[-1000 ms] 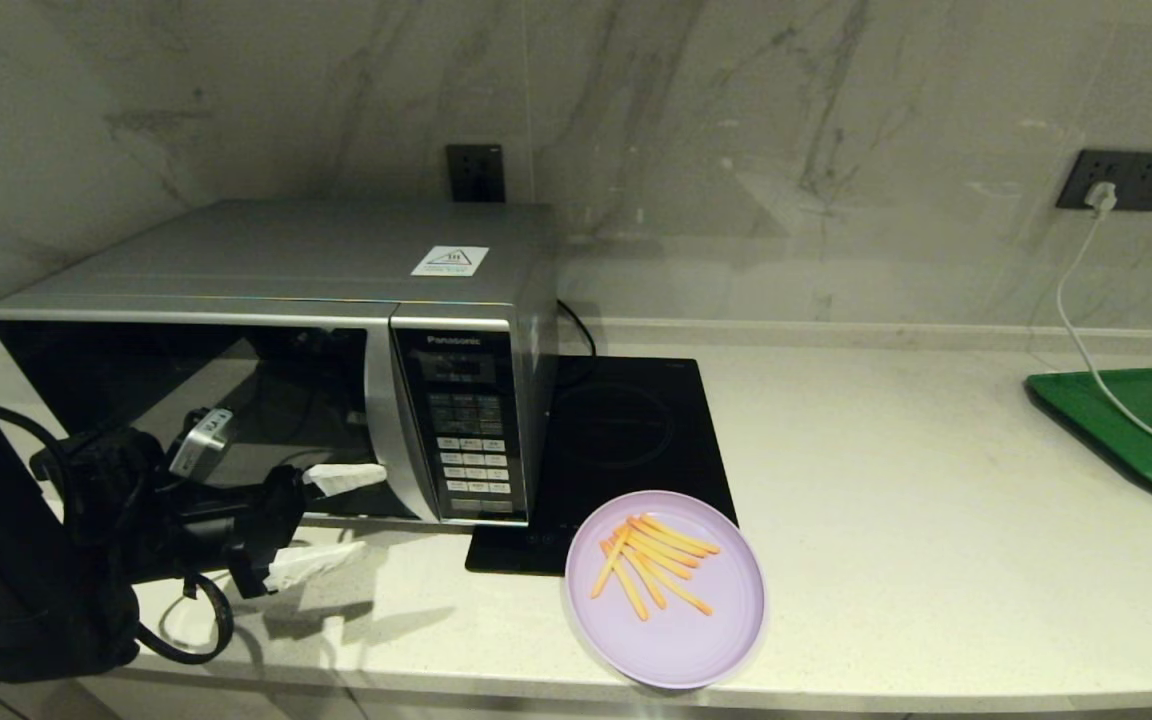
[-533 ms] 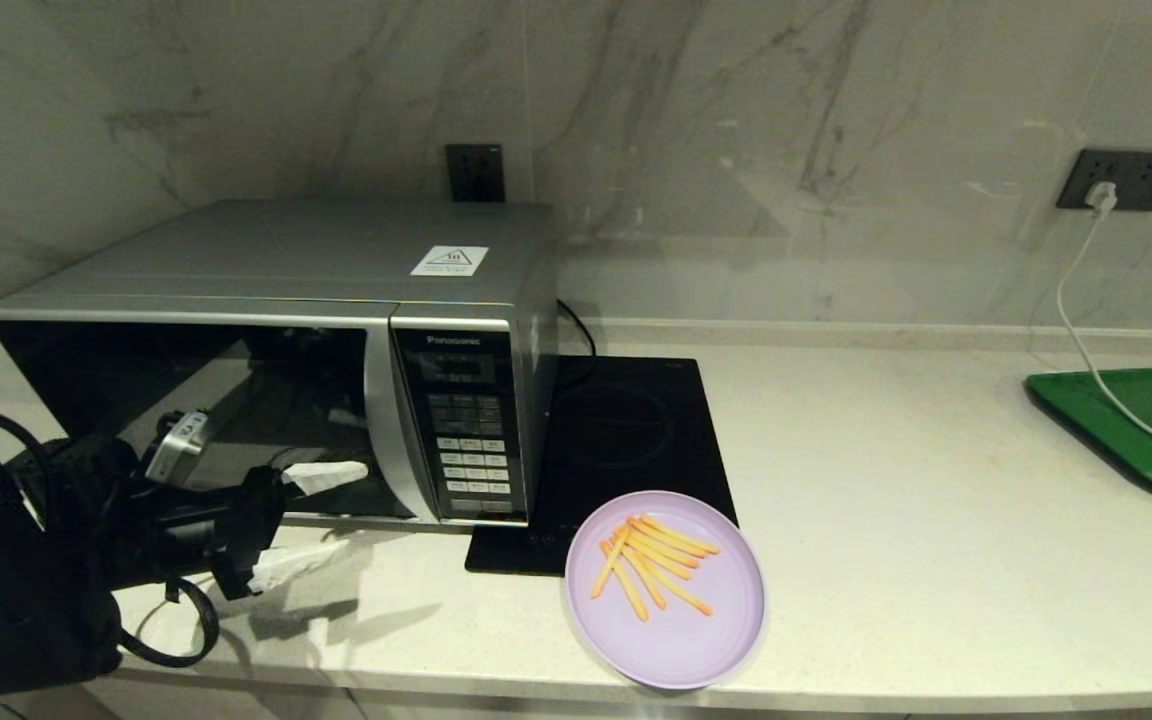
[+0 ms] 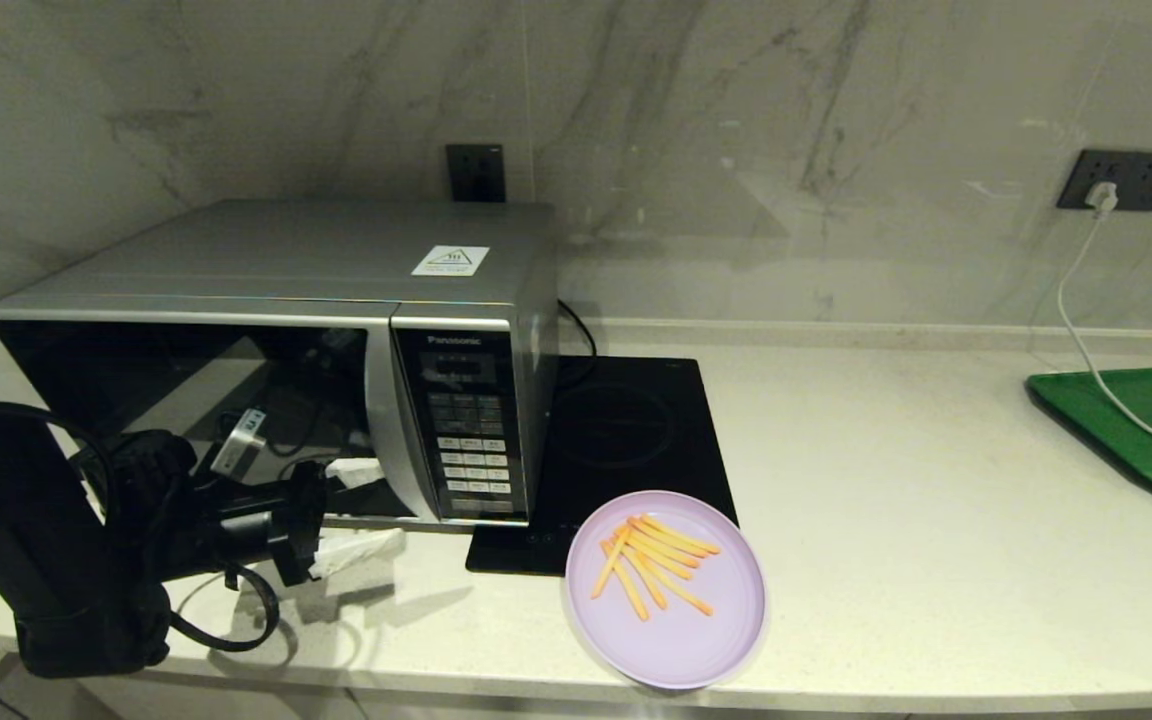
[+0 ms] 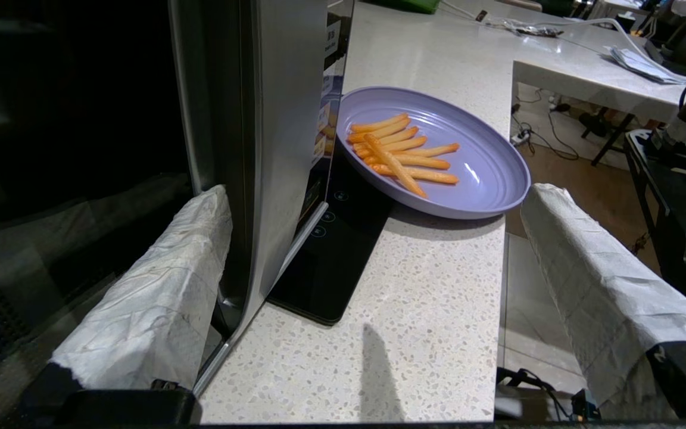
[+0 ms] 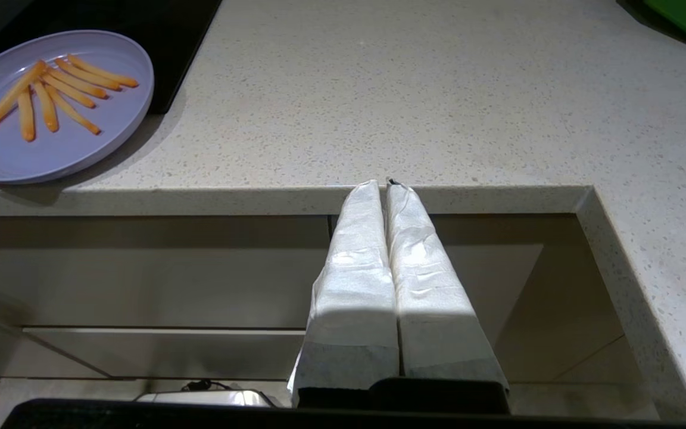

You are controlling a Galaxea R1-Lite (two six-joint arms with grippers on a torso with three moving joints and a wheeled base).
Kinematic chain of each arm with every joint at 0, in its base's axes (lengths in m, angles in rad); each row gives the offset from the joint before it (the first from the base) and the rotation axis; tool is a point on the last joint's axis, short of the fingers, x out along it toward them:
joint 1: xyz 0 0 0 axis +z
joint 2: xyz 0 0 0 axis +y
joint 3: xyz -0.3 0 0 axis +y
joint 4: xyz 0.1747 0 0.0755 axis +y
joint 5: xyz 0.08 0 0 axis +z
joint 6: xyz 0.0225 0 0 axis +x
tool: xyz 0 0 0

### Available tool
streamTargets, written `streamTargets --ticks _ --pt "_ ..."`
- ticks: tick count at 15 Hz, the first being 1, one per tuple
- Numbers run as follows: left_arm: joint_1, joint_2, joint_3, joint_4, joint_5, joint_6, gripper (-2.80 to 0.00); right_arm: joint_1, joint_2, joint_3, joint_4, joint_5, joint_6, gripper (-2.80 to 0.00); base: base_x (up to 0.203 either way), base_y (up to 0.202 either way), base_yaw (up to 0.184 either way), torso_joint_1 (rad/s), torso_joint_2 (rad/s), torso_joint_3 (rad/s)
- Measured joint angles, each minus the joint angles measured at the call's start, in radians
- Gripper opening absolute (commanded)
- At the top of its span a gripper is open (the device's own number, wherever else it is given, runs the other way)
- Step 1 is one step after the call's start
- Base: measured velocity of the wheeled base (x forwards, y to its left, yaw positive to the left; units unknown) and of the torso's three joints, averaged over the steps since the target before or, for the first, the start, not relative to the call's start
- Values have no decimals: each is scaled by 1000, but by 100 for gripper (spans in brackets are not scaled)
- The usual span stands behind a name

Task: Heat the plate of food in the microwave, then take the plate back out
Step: Open the microwave oven

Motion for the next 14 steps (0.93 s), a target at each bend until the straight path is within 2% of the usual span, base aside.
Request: streamTargets --ticks 5,8,14 --pt "-11 5 8 -1 -2 -6 0 0 0 0 0 0 0 -280 0 0 0 0 0 0" --pt "-10 7 17 -1 -4 -42 0 0 0 0 0 0 0 -280 0 0 0 0 0 0" --pt "-10 7 45 -3 -19 -50 0 0 0 0 0 0 0 -280 0 0 0 0 0 0"
